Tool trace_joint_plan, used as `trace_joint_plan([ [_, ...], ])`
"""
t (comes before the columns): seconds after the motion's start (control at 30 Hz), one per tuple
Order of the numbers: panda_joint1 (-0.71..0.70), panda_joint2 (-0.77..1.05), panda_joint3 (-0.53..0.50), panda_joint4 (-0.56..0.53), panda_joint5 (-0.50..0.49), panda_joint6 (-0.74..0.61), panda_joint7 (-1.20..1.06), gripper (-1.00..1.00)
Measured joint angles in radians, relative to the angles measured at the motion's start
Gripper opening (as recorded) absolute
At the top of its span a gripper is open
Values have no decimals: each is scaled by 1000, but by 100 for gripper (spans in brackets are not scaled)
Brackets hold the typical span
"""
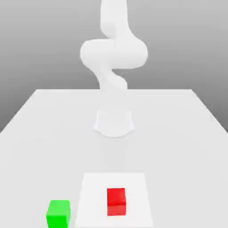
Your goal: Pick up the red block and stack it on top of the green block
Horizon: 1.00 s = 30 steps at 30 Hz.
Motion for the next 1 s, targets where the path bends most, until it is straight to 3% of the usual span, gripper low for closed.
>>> trace_joint_plan([
  [0.73, 14, 804, -3, -253, 5, 368, -41, 0],
  [0.9, 15, 985, -3, -243, 10, 508, -47, 0],
  [0.93, 14, 1021, -2, -238, 11, 538, -47, -100],
  [1.0, 14, 1021, -2, -238, 11, 538, -47, -100],
])
